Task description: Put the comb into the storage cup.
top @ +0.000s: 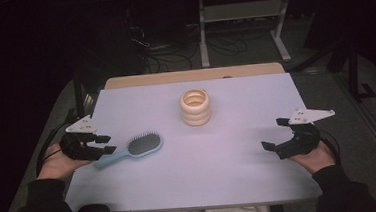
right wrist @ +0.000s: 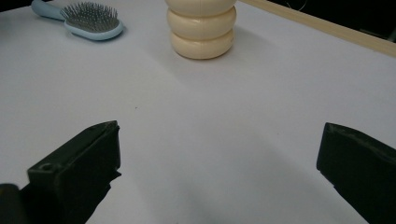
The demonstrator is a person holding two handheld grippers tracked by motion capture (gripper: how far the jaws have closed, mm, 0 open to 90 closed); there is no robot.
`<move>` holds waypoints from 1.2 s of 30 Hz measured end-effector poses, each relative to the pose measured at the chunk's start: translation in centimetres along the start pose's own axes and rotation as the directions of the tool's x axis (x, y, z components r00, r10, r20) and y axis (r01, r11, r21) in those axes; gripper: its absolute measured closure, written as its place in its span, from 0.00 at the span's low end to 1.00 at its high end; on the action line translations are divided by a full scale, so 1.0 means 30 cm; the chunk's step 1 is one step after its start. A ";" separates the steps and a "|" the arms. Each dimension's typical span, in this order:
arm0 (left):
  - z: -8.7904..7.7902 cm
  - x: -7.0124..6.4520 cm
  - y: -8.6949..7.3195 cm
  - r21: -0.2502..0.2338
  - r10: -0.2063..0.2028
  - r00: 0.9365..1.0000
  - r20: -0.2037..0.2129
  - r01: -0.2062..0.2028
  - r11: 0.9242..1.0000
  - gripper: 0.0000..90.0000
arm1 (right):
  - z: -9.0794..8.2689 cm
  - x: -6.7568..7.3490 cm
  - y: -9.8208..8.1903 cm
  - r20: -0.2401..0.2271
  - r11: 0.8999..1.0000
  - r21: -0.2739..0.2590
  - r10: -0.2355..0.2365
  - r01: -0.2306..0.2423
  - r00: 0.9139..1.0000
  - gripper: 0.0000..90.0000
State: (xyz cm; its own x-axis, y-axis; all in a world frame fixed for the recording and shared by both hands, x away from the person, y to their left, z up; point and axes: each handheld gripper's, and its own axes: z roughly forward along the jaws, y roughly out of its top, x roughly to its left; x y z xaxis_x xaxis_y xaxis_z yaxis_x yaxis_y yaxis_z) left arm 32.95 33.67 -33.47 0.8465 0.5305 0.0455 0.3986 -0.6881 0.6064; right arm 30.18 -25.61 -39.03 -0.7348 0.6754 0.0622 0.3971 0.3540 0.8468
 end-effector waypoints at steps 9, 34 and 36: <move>0.025 0.014 0.072 0.071 0.043 0.997 0.064 -0.048 0.996 0.35 | 0.002 -0.001 0.000 -0.004 1.000 0.001 -0.002 0.002 1.000 0.00; 0.159 0.045 0.019 0.161 0.012 0.996 0.084 -0.025 0.987 0.00 | 0.014 0.004 0.000 -0.018 1.000 0.019 -0.014 0.015 1.000 0.00; 0.173 0.044 0.014 0.182 0.013 0.996 0.085 -0.028 0.983 0.00 | 0.014 0.005 0.000 -0.019 1.000 0.019 -0.015 0.016 1.000 0.00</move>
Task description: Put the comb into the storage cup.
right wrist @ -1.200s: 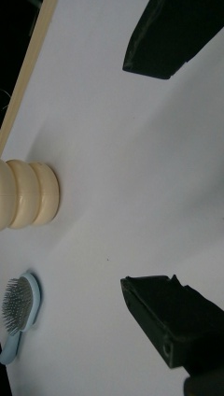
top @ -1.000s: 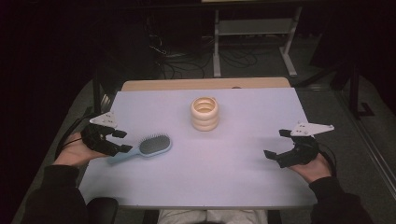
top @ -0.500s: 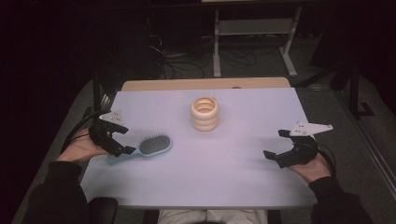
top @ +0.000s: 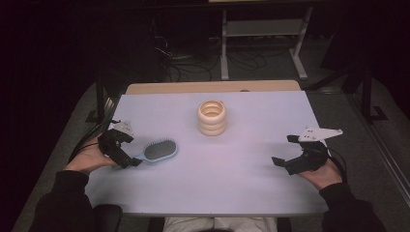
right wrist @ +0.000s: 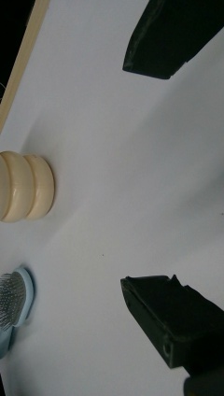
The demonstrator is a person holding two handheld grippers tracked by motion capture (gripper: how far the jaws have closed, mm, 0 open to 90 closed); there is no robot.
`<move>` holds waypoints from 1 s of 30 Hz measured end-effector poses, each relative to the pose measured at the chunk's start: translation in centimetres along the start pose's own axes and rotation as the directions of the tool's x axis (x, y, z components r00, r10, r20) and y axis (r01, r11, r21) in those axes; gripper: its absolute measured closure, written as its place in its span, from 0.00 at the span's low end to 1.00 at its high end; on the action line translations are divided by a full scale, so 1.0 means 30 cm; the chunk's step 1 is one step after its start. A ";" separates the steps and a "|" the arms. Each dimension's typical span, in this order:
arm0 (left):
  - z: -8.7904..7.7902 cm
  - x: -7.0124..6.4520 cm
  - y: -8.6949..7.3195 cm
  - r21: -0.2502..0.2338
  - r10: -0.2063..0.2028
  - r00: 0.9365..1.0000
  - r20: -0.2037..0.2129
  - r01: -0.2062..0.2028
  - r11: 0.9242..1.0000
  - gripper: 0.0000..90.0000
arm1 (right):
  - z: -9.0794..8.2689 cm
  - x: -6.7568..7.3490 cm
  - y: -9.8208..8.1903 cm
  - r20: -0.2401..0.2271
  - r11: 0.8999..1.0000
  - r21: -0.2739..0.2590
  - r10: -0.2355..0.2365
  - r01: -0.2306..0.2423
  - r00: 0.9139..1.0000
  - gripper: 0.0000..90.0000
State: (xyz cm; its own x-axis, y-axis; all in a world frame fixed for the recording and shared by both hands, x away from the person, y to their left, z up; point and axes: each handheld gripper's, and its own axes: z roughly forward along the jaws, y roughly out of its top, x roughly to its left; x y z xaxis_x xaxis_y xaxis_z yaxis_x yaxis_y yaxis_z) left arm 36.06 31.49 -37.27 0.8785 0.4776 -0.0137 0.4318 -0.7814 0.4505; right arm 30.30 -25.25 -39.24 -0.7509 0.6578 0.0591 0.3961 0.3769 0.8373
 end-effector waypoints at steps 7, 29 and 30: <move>0.044 0.004 0.005 0.030 0.015 1.000 -0.005 -0.015 0.999 0.00 | 0.003 0.002 0.000 0.001 1.000 0.007 -0.003 0.003 1.000 0.00; 0.125 0.018 -0.001 0.123 0.028 1.000 0.014 -0.029 0.992 0.12 | 0.006 0.003 -0.003 -0.001 1.000 0.018 -0.005 0.005 1.000 0.00; 0.127 0.019 -0.002 0.127 0.032 0.999 0.013 -0.033 0.991 0.15 | 0.006 0.003 -0.003 -0.003 1.000 0.017 -0.003 0.003 1.000 0.00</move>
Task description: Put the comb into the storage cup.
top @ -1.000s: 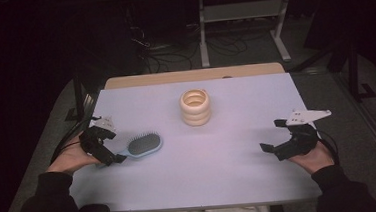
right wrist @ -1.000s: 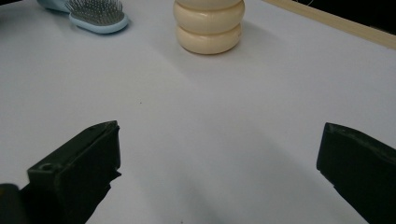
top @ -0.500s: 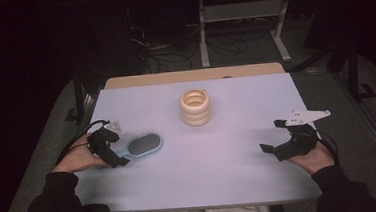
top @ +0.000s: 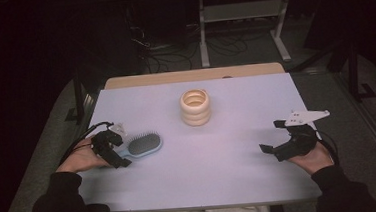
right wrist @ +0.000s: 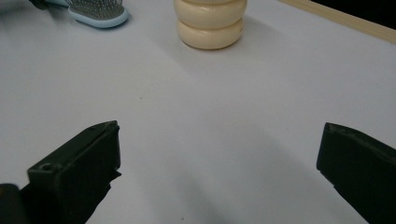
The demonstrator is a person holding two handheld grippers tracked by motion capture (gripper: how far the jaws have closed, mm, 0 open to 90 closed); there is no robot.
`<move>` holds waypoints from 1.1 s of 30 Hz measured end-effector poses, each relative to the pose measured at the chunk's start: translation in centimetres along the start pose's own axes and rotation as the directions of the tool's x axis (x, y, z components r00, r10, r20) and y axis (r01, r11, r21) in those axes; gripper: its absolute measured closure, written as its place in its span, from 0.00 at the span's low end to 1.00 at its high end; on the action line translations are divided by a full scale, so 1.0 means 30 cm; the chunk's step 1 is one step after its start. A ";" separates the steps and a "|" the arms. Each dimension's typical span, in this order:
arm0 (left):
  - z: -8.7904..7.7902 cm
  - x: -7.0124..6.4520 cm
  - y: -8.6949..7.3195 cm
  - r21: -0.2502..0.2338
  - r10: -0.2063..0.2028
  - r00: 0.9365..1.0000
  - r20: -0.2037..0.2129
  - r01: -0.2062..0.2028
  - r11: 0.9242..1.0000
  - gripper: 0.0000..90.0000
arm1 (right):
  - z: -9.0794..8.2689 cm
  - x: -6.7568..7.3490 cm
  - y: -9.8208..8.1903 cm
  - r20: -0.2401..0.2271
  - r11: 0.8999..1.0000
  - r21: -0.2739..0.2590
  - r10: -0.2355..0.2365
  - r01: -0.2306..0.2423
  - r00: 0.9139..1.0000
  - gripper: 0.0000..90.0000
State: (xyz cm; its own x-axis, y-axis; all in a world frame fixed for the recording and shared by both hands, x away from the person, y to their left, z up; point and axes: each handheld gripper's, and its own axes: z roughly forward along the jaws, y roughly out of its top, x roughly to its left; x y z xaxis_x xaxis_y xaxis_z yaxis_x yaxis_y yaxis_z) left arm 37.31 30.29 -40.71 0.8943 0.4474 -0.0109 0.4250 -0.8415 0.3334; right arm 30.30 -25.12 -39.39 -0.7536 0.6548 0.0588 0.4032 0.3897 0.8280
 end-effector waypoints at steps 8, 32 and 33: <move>0.009 0.017 -0.004 -0.019 0.002 1.000 -0.004 -0.002 1.000 0.37 | -0.002 -0.004 -0.001 -0.012 1.000 -0.012 0.017 -0.017 1.000 0.00; 0.018 0.025 -0.008 0.013 0.028 1.000 -0.011 -0.028 1.000 0.78 | -0.002 -0.010 -0.003 -0.017 0.999 -0.015 0.031 -0.031 0.999 0.00; 0.016 0.025 -0.009 0.004 0.020 1.000 -0.002 -0.020 1.000 0.78 | -0.003 -0.010 -0.003 -0.016 0.999 -0.015 0.031 -0.032 0.999 0.00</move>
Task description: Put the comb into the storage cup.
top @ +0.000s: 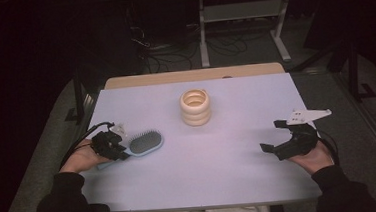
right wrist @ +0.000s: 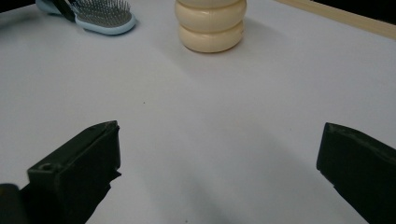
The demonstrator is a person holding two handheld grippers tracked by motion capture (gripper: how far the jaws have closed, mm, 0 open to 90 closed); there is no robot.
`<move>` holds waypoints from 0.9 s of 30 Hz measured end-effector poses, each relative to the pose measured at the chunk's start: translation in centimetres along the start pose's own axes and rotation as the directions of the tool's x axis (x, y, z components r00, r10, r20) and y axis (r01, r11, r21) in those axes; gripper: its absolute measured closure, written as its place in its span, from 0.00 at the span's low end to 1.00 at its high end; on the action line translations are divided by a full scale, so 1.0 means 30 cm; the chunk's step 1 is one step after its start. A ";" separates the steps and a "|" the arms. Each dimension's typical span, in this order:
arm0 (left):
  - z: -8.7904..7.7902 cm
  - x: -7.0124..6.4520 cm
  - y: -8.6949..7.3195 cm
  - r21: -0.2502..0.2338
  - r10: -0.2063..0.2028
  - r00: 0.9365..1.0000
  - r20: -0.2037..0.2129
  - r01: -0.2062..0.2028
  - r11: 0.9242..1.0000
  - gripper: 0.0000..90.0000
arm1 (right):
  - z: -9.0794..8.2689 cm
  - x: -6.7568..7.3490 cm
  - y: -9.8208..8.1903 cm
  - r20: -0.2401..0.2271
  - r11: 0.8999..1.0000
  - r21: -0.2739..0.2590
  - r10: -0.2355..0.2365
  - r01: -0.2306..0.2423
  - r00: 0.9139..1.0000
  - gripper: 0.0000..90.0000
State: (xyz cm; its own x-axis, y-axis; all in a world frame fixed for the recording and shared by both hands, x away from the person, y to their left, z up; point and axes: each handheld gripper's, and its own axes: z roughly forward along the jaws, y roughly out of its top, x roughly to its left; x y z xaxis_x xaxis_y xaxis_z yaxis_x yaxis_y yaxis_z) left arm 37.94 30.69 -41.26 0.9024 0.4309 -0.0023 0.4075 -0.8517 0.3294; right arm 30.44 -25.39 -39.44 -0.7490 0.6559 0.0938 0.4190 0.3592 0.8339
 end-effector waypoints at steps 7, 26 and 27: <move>-0.051 -0.001 0.003 -0.098 -0.013 1.000 -0.010 0.012 0.995 0.78 | 0.000 0.000 0.000 0.004 1.000 0.003 0.002 -0.002 1.000 0.00; -0.201 -0.029 0.076 -0.148 0.008 0.996 -0.086 -0.021 0.989 0.78 | -0.009 -0.002 0.000 0.004 1.000 -0.012 0.005 -0.005 1.000 0.00; -0.208 -0.030 0.082 -0.153 0.008 0.996 -0.087 -0.021 0.988 0.78 | -0.009 -0.002 0.000 0.004 1.000 -0.013 0.005 -0.005 1.000 0.00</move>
State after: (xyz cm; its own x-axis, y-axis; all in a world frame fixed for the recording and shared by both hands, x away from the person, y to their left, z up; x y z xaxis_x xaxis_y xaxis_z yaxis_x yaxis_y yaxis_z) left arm 37.26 30.06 -34.55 0.8899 0.4485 0.0830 0.3619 -0.8051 0.4700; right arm 30.34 -25.61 -39.29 -0.7449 0.6602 0.0960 0.4163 0.3475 0.8402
